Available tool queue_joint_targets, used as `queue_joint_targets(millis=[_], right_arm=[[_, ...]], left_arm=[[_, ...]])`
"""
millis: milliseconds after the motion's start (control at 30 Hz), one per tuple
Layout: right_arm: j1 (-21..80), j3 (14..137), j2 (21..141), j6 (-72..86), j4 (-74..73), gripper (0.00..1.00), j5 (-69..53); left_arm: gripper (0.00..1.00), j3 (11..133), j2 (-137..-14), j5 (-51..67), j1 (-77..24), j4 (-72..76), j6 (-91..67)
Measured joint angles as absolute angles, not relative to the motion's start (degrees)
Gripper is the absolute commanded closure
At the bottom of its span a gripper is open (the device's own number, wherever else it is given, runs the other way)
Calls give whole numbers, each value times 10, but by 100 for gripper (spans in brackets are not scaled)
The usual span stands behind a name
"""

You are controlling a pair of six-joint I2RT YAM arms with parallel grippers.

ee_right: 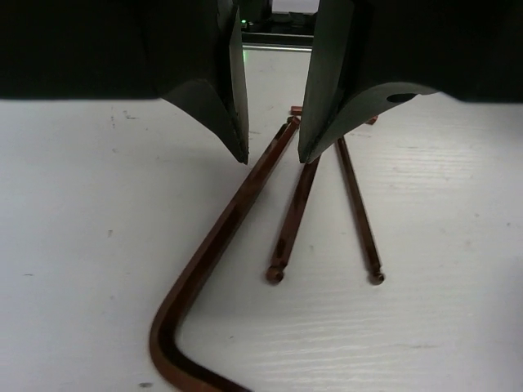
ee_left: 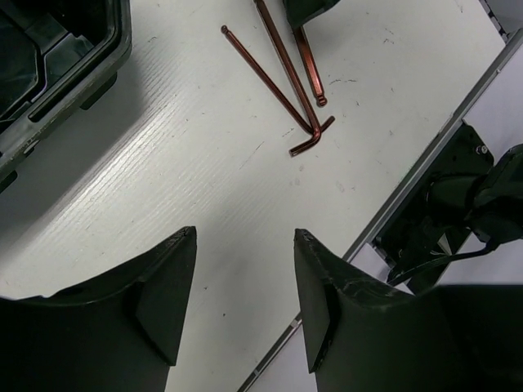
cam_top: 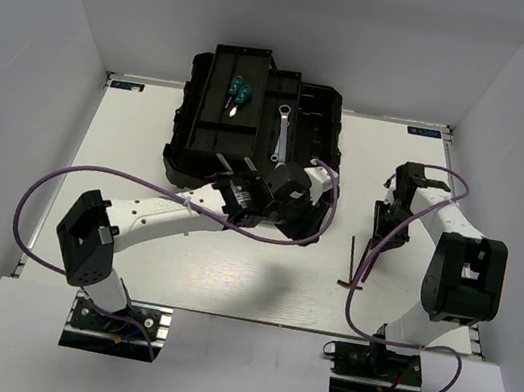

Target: Sort the tools into containers

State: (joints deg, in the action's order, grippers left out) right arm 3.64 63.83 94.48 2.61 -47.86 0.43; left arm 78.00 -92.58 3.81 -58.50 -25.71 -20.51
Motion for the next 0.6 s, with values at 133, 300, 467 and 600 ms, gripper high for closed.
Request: queue_joint_targets(millis=[133, 300, 467, 600], right_arm=[[28, 638, 949, 27, -474, 62, 18], [22, 624, 962, 32, -460, 62, 22], [19, 620, 997, 46, -452, 62, 22], [19, 620, 1010, 57, -441, 67, 22]], left_arm=[[38, 780, -927, 32, -591, -257, -211], [37, 790, -946, 23, -600, -259, -214], [35, 822, -979, 13, -608, -279, -219], [35, 846, -999, 6, -614, -289, -219]])
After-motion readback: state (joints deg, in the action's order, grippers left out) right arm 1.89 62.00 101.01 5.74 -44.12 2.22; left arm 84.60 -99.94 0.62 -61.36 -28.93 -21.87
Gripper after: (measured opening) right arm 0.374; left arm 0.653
